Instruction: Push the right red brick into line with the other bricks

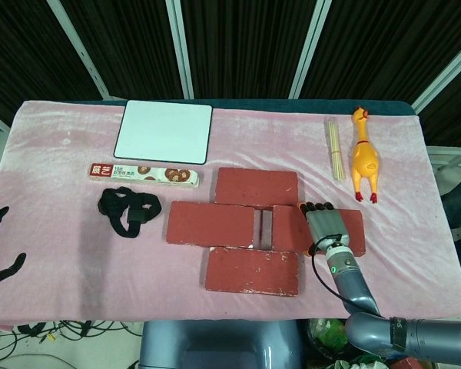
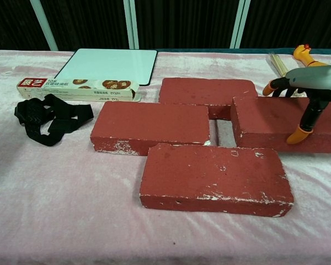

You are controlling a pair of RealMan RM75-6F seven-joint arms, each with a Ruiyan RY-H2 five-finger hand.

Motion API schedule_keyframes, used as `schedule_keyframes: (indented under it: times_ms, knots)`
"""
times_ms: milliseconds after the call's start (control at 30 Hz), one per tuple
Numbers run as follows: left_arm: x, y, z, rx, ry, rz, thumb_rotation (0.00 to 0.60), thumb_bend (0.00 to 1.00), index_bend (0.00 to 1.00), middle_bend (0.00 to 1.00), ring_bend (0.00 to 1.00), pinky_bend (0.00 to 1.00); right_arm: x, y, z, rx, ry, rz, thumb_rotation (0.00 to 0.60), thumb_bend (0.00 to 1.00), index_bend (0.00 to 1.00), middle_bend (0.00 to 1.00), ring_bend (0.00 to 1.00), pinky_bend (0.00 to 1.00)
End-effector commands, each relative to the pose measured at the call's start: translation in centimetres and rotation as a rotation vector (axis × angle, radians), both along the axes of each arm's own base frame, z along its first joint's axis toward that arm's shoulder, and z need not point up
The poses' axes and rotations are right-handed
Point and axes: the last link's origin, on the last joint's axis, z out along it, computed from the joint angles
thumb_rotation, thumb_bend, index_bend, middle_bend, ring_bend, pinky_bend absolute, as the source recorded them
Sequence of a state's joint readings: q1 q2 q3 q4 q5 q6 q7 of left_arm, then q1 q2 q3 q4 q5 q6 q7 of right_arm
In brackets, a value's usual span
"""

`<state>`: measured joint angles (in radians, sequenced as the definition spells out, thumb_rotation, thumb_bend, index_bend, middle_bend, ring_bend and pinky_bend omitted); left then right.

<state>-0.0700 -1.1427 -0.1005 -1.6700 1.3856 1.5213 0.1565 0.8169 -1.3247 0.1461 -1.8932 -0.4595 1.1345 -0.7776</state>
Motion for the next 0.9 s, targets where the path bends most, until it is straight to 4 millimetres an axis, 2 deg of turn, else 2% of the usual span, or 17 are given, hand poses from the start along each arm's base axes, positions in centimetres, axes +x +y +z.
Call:
schedule_keyframes:
  times_ms: [33,900]
  knots:
    - [0.0,0.0,0.0,0.0,0.0,0.0,0.6,0.25,0.1,0.06,0.0,0.0,0.2,-0.1,-0.4,0.0,0.003,0.008,0.6,0.05,0.15,0.27,0.31,0.1]
    - [0.0,0.0,0.0,0.001,-0.005,0.007,0.6,0.25,0.1,0.06,0.0,0.0,2.5,-0.8,-3.1,-0.01,0.014,0.007,0.6,0.05,0.15,0.27,0.31,0.1]
